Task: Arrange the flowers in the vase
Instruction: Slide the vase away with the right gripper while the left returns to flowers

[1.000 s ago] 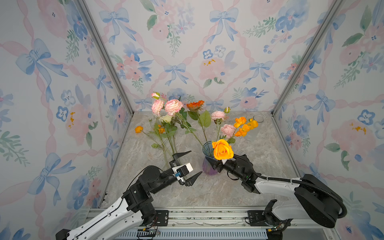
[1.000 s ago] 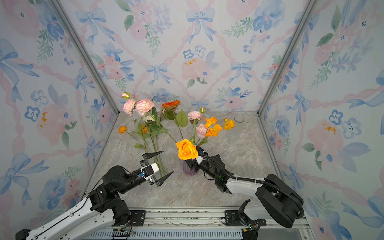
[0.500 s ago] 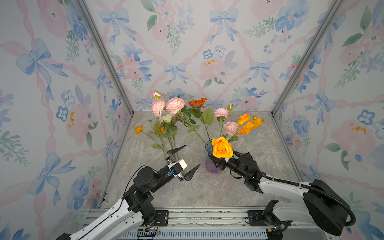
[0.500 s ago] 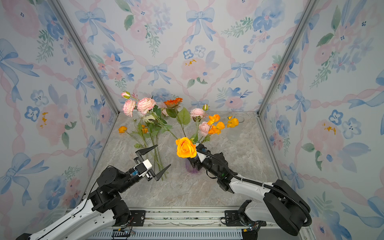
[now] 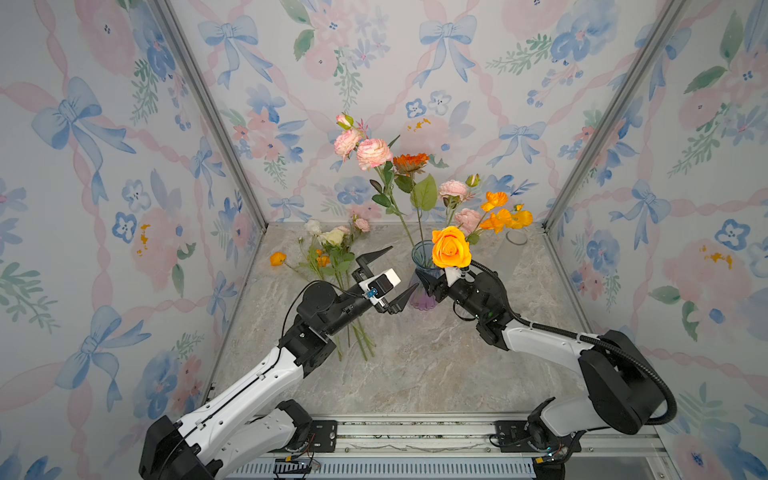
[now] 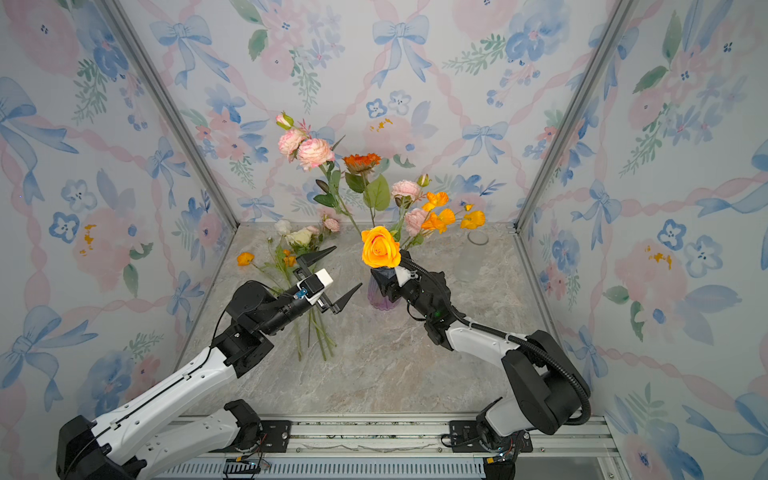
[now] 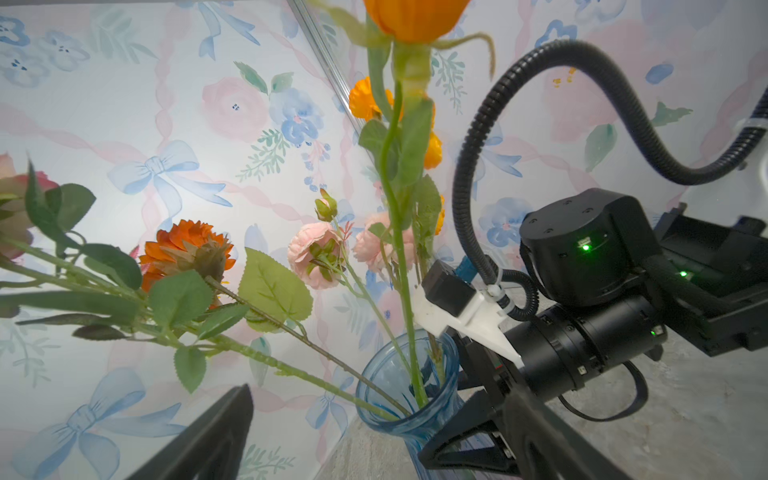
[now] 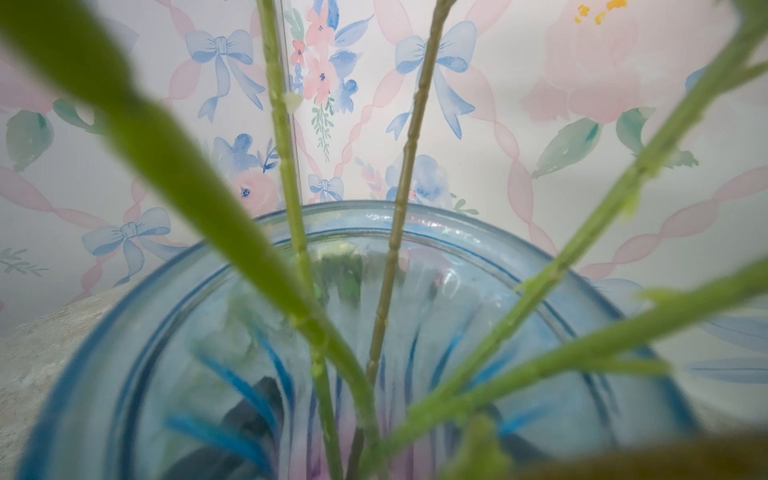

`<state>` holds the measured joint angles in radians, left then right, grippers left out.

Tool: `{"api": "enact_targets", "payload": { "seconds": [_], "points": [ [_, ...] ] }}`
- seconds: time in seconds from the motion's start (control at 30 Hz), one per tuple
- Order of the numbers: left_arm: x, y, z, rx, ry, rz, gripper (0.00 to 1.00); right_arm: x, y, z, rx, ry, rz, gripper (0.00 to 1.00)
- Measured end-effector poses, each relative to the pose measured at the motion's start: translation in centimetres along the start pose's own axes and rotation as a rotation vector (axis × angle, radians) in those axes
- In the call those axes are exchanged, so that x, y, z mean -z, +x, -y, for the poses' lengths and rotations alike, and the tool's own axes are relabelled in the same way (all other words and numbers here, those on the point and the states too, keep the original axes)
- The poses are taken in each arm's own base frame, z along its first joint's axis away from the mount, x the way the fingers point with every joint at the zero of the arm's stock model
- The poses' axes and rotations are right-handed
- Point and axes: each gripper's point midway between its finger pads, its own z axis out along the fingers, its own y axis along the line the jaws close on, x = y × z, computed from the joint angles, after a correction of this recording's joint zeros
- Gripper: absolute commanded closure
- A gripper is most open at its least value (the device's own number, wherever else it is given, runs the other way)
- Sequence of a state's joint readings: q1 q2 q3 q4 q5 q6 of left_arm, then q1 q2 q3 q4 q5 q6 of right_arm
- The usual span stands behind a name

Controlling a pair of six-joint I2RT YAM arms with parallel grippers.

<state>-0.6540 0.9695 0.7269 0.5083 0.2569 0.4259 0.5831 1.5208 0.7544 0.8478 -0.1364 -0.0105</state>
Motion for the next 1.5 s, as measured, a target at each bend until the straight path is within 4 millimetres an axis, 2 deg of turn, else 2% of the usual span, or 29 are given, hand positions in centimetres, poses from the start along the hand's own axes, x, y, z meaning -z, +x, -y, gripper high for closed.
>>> {"api": "enact_targets", "payload": {
  "seconds": [0.13,0.23,0.33,0.47,0.57,0.77,0.97,1.17,1.5],
  "points": [
    [1.1,2.3,0.7,0.033,-0.006,-0.014,0.02,-2.8,0.2,1.7,-0.008,0.006,-0.003,0.67],
    [1.2,2.9,0.9,0.056,-0.006,-0.019,0.02,-5.2,0.2,3.0,-0.011,0.010,0.010,0.68],
    [1.1,3.1,0.0,0.065,-0.034,-0.013,0.02,-7.6,0.4,4.6,-0.028,0.012,0.031,0.68],
    [0.8,4.6,-0.6,0.079,-0.049,-0.046,0.02,-10.6,1.3,6.9,-0.061,0.020,0.055,0.69],
    [0.8,5.3,-1.1,0.080,-0.059,-0.061,0.02,-12.4,2.3,8.3,-0.068,0.031,0.056,0.69],
    [1.2,5.7,-2.4,0.074,-0.093,-0.069,0.02,-15.1,4.0,10.0,-0.071,0.044,0.040,0.70],
    [1.2,5.5,-2.2,0.073,-0.081,-0.063,0.02,-16.7,4.7,10.8,-0.032,0.055,0.012,0.71],
    [1.3,5.4,-2.3,0.071,-0.083,-0.059,0.02,-18.2,4.3,11.8,0.013,0.081,0.012,0.71],
    [1.3,5.5,-2.3,0.070,-0.080,-0.059,0.02,-19.5,5.5,14.4,0.033,0.144,0.005,0.70]
  ]
}}
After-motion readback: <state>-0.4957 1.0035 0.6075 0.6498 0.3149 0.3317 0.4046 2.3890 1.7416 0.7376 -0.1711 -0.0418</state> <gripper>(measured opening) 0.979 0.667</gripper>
